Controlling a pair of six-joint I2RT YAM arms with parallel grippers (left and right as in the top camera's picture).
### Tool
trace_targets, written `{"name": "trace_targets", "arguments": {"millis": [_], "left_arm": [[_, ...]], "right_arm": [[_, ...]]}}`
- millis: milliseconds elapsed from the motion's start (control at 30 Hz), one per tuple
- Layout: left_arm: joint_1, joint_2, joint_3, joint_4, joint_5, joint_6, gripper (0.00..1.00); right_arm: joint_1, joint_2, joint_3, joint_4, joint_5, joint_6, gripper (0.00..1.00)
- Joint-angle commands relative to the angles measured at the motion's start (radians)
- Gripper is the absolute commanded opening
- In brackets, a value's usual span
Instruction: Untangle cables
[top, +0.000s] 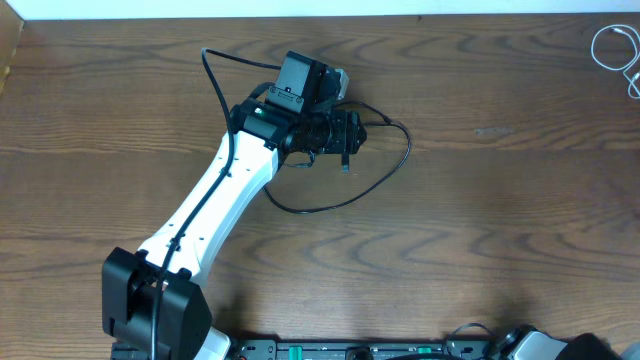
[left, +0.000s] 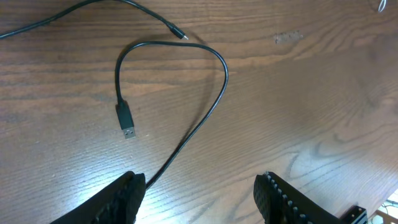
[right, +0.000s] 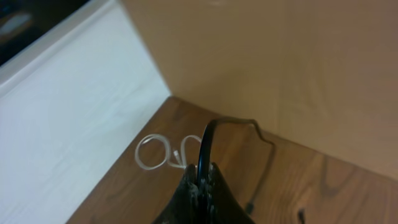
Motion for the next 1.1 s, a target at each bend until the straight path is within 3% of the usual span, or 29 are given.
{"name": "trace_targets", "arguments": {"millis": [0,433,533,700,800,900,1067], "left_arm": [[0.003,0.0,0.006,-0.003,-0.012,0.017,0.62],[0.003,0.0,0.006,-0.004,-0.012,0.016,0.61],[0.002,0.0,0.006,-0.004,-0.012,0.016,0.61],[0.002,0.0,0.006,-0.004,-0.012,0.016,0.61],[0.003,0.0,0.006,-0.004,-0.012,0.017,0.62],[0.003,0.0,0.006,-0.004,-0.016,0.017,0.62],[0.004,-0.001,0.006,-0.004,-0.08,0.018,0.62]], "right_arm": [[-0.04,0.04,0.006,-0.001,0.022,0.063,0.01],[-0.086,0.374,0.005,0.075,0.055,0.081,0.03],[-0.086,0.449,0.005,0.067,0.015,0.081,0.22],[-0.086,0.512,0.005,0.04,-0.053,0.082,0.72],[-0.087,0.509,0.006,0.035,-0.121,0.081,0.88],[-0.087,0.494,0.006,0.014,-0.245,0.081,0.95],[-0.072,0.486,0.006,-0.038,-0.54,0.025,0.95]]}}
